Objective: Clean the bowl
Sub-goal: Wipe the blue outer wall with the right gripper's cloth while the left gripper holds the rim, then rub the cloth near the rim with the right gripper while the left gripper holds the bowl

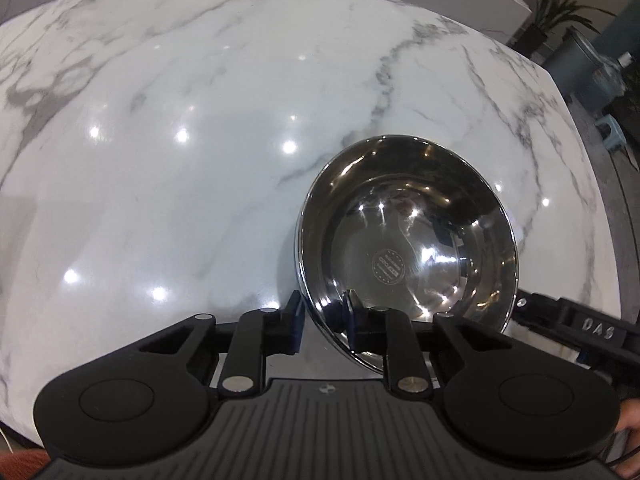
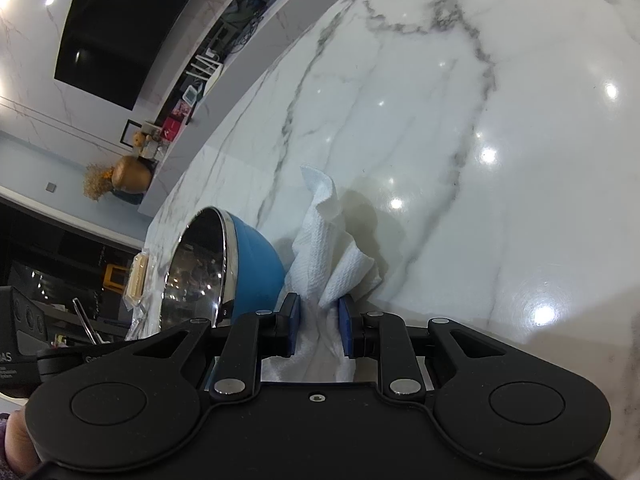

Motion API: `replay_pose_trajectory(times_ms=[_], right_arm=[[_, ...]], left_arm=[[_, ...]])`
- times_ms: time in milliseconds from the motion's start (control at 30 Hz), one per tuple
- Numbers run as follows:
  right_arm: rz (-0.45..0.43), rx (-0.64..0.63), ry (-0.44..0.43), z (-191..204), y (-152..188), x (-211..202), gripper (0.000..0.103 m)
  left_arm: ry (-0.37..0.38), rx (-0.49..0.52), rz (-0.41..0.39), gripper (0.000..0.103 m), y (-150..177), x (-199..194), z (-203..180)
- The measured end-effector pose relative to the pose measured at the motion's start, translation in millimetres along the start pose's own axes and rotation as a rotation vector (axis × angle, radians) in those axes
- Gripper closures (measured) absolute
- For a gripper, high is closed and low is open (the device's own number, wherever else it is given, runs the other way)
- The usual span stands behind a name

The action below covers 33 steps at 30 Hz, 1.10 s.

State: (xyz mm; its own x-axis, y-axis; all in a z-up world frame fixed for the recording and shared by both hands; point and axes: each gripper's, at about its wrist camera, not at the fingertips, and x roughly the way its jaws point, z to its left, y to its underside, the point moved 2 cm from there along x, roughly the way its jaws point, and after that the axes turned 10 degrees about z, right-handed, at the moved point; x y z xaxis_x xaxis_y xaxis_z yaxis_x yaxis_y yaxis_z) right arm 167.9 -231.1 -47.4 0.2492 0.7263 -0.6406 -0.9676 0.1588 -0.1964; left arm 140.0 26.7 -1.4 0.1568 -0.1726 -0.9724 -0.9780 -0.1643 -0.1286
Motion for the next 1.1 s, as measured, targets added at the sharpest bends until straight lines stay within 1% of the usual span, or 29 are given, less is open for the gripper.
replay_pose_trajectory(times_ms=[100, 167, 233, 333, 567, 633, 767, 967, 1100], right_arm=[[-0.053, 0.013, -0.045, -1.0, -3.8, -9.4, 0.083], [-0.091, 0.026, -0.113, -2.1, -5.9, -16.6, 0.083], [-0.113, 0.034, -0.162, -3.4, -7.1, -20.8, 0.083], [-0.124, 0.022, -0.183, -1.9, -7.3, -22.7, 0.083], [-0.073, -0.010, -0.158, 2.8, -7.2, -13.3, 0.083], [-0.061, -0.013, -0.131, 3.2, -6.6, -10.9, 0.083], [-0.032, 0.002, -0.084, 0.4, -5.1, -7.8, 0.083], [0.003, 0.026, -0.008, -4.7, -2.6, -4.6, 0.083], [0.014, 0.027, 0.017, -5.7, -0.3, -3.2, 0.083]], left_arm=[[-0.019, 0.023, -0.007, 0.088, -2.2, -2.7, 4.0], [-0.034, 0.034, -0.008, 0.090, -4.7, -4.3, 6.6], [-0.051, 0.043, -0.014, 0.091, -7.6, -6.2, 9.3], [-0.068, 0.054, -0.022, 0.092, -11.0, -7.8, 11.7], [-0.074, 0.089, -0.035, 0.092, -14.1, -6.2, 8.4], [-0.076, 0.098, -0.040, 0.092, -14.4, -5.9, 7.5], [-0.058, 0.118, -0.038, 0.092, -13.7, -4.9, 4.2], [-0.057, 0.166, -0.037, 0.091, -8.9, -3.0, -9.7], [-0.062, 0.173, -0.045, 0.091, -6.4, -2.4, -13.6]])
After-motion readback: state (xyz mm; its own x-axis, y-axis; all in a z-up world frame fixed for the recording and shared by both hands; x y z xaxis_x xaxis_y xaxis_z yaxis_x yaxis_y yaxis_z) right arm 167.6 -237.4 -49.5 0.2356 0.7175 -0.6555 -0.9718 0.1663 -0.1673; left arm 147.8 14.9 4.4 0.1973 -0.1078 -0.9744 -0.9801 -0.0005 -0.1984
